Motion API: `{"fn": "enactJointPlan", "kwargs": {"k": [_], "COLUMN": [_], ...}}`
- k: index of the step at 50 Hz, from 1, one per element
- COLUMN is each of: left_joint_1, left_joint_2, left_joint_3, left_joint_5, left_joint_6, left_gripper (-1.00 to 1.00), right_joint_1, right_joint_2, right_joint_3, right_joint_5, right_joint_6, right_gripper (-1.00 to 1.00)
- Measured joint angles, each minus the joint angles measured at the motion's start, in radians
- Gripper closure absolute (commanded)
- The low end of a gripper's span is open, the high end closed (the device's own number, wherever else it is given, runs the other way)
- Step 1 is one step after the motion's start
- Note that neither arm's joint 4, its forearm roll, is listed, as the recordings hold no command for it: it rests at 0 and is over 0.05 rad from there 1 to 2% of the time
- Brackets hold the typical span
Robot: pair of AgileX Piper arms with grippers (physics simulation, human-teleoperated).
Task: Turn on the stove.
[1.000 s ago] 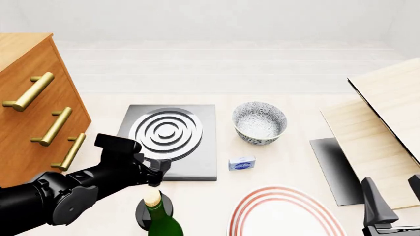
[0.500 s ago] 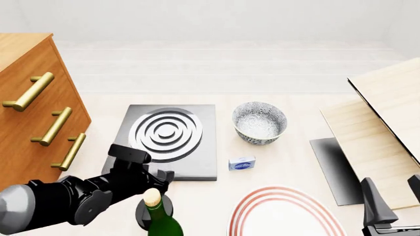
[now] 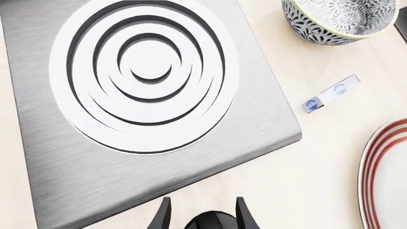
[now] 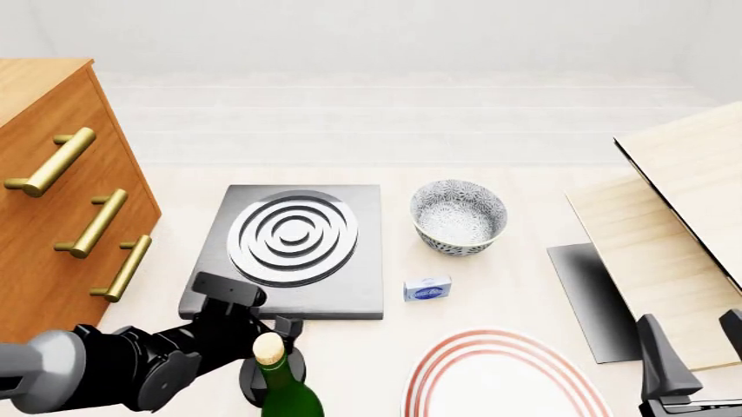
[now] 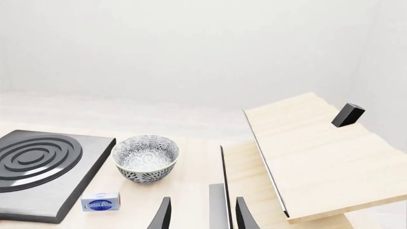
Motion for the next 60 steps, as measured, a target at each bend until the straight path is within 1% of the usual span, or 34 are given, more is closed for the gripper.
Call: {"fn": "enactJointPlan", "kwargs": {"k": [13, 28, 36, 47, 54, 60], "left_joint_1": [0.048, 0.092, 0.113, 0.129, 0.129, 0.123], "left_joint_2": [0.021, 0.006, -0.025, -0.102, -0.122, -0.13], "left_joint_3": [0.009, 0.035, 0.071, 0.134, 0.146, 0.129], "left_joint_5": [-0.036, -0.058, -0.069, -0.066, -0.069, -0.059], "left_joint_6": [0.021, 0.041, 0.057, 0.067, 0.064, 0.052], "left_gripper": [-1.0, -1.0, -1.0, -1.0, -1.0, -1.0], "right_joint_1": [0.002, 0.003, 0.004, 0.005, 0.006, 0.006], "right_joint_2": [0.0, 0.0, 0.003, 0.004, 0.003, 0.002], "right_joint_3": [0.0, 0.003, 0.005, 0.005, 0.005, 0.005], "right_joint_5": [0.002, 0.0, -0.003, -0.003, -0.002, -0.001], "right_joint_6": [-0.003, -0.006, -0.007, -0.009, -0.01, -0.011], "right_gripper": [-1.0, -1.0, -1.0, -1.0, -1.0, -1.0]}}
